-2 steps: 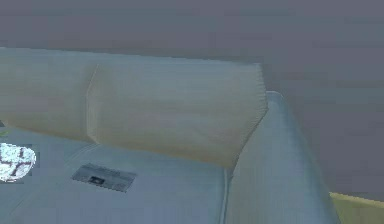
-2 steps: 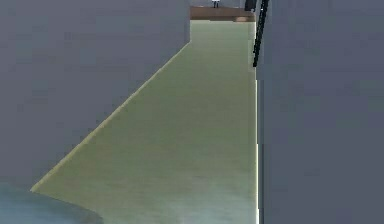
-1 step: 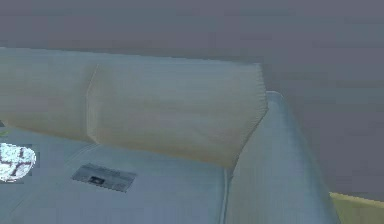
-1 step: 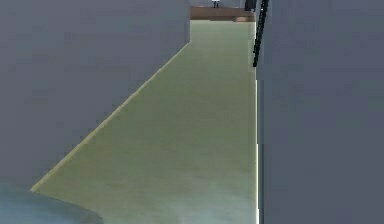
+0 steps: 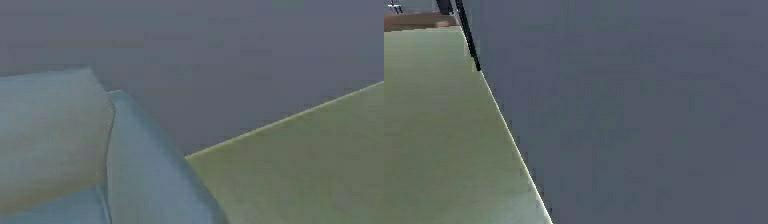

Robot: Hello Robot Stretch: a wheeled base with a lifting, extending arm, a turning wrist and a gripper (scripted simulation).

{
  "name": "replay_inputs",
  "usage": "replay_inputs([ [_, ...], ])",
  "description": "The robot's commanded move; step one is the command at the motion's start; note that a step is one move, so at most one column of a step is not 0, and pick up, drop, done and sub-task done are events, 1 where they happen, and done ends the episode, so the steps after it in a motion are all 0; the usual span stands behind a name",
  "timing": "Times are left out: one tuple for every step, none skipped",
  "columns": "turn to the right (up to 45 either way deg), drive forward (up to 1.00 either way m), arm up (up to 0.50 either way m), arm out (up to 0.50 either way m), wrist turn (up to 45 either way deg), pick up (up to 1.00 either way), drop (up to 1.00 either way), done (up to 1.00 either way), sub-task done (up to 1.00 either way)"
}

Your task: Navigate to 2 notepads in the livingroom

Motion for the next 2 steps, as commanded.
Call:
replay_inputs([
  [-45.0, 0.00, 0.00, 0.00, 0.0, 0.00, 0.00, 0.00, 0.00],
  [18.0, 0.00, 0.00, 0.00, 0.0, 0.00, 0.00, 0.00, 0.00],
])
